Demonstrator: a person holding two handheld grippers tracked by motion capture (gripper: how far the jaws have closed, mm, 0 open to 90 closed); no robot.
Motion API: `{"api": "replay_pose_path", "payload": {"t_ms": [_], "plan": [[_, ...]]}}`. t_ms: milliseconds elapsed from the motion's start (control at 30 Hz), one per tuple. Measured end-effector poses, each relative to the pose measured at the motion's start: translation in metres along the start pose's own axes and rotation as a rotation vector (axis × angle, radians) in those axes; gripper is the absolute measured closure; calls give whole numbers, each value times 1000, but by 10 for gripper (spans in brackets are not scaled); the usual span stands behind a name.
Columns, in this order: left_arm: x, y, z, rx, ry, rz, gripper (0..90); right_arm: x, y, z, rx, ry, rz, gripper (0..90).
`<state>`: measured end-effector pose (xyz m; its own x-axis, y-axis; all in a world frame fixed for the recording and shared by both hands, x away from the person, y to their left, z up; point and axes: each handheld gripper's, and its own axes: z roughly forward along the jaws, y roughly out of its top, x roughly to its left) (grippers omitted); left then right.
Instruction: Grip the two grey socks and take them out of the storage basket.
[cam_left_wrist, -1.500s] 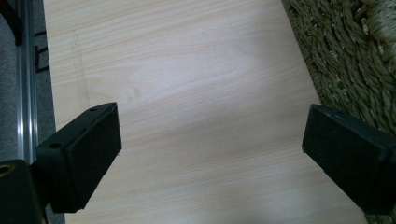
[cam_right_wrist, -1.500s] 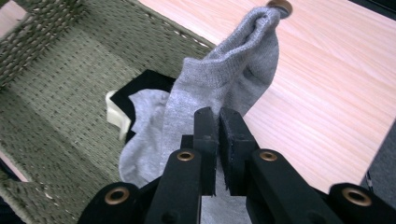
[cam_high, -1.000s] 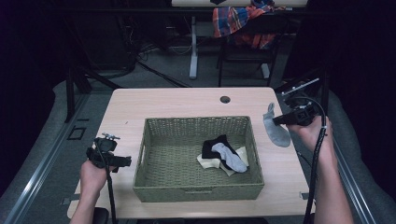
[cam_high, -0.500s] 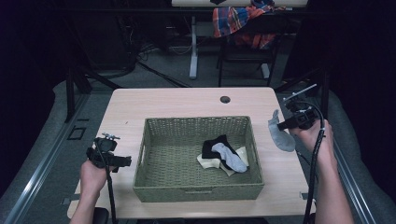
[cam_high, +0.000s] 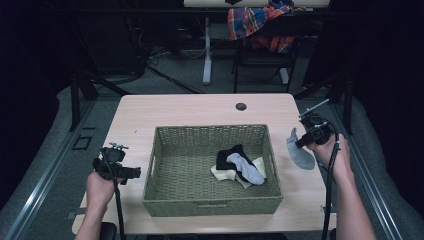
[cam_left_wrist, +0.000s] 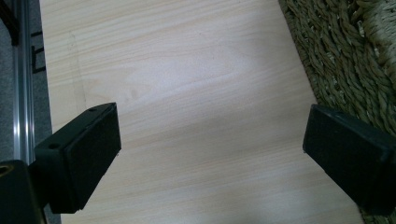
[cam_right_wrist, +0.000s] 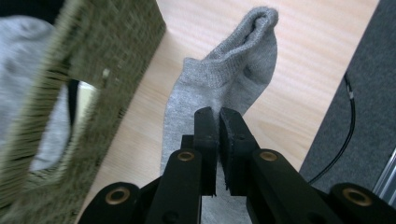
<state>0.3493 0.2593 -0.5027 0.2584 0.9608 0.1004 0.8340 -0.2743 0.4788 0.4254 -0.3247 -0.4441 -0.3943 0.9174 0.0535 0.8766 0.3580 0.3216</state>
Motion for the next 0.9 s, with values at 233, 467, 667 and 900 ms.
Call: {"api": "replay_pose_path", "payload": {"t_ms": [233, 467, 667, 900], "plan": [[1, 0, -1, 1, 4, -2, 44, -2, -2, 22, 52, 10, -1, 859], [1, -1, -1, 0, 3, -5, 44, -3, -4, 40, 99, 16, 3, 854], [2, -1, 0, -3, 4, -4, 44, -6, -7, 49, 104, 16, 36, 818], [1, -1, -1, -7, 2, -9, 44, -7, -5, 31, 59, 18, 33, 634]]}}
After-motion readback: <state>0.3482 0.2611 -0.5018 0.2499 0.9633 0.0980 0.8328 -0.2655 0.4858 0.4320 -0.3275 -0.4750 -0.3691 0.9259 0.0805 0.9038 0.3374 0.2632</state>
